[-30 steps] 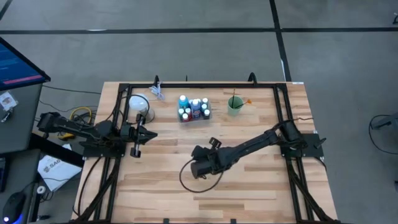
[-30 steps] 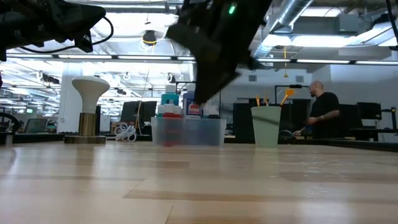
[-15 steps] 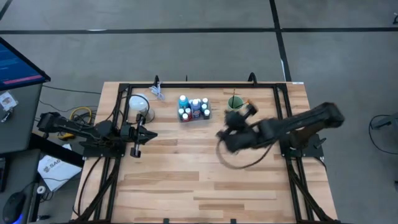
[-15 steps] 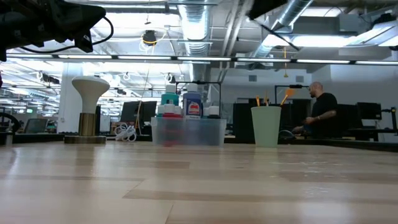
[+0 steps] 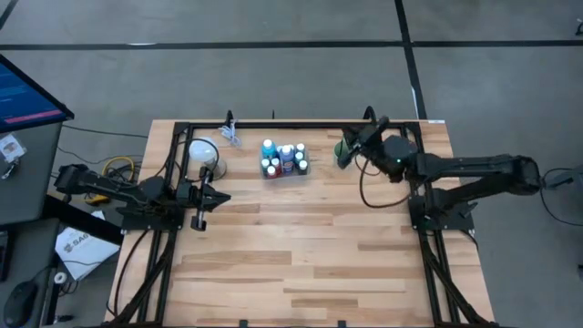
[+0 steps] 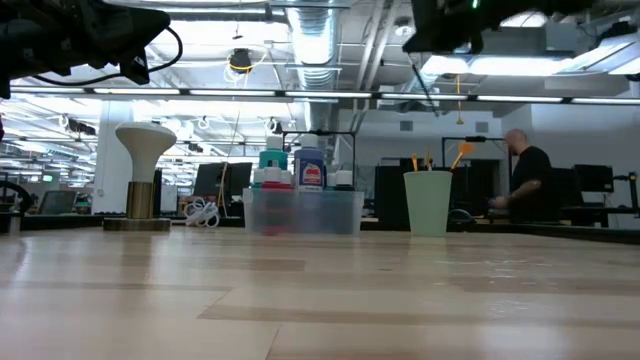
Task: Pick & Place Paint Supplies
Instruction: Put the silver paint brush into the cup, then return to Home Position
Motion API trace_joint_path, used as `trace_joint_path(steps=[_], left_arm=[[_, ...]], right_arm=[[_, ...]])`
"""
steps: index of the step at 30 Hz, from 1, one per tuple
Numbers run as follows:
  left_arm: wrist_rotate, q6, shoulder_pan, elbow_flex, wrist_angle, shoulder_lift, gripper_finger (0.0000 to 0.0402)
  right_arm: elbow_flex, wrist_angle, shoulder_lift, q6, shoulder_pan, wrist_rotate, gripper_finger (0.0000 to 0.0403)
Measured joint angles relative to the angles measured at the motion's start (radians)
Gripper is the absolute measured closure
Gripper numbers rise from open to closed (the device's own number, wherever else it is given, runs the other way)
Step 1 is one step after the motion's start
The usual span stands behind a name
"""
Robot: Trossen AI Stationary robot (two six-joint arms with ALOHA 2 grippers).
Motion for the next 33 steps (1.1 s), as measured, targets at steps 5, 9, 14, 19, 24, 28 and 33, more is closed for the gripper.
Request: trace_joint_path(steps=[5, 9, 14, 19, 24, 28, 33], left_arm=[[0.0, 0.0, 0.0, 0.0, 0.0, 0.0, 0.04], [0.0, 0.0, 0.0, 0.0, 0.0, 0.0, 0.04], [0.0, 0.0, 0.0, 0.0, 0.0, 0.0, 0.04], [0.0, 0.0, 0.0, 0.0, 0.0, 0.0, 0.04], [0.0, 0.0, 0.0, 0.0, 0.0, 0.0, 0.04], [0.0, 0.0, 0.0, 0.0, 0.0, 0.0, 0.04], [0.0, 0.0, 0.0, 0.0, 0.0, 0.0, 0.04]], right_arm=[[-0.14, 0.244, 0.036, -0.002, -0.129, -0.126, 0.0403], [-0.211, 0.403, 0.106, 0.042, -0.203, -0.199, 0.0403], [-0.237, 0.468, 0.188, 0.042, -0.253, -0.2, 0.0403], [-0.237, 0.469, 0.244, 0.063, -0.282, -0.198, 0.0403], [-0.236, 0.452, 0.266, 0.07, -0.284, -0.198, 0.039], [-0.236, 0.415, 0.265, 0.073, -0.284, -0.196, 0.0362], [-0.236, 0.369, 0.265, 0.105, -0.284, -0.195, 0.0323]])
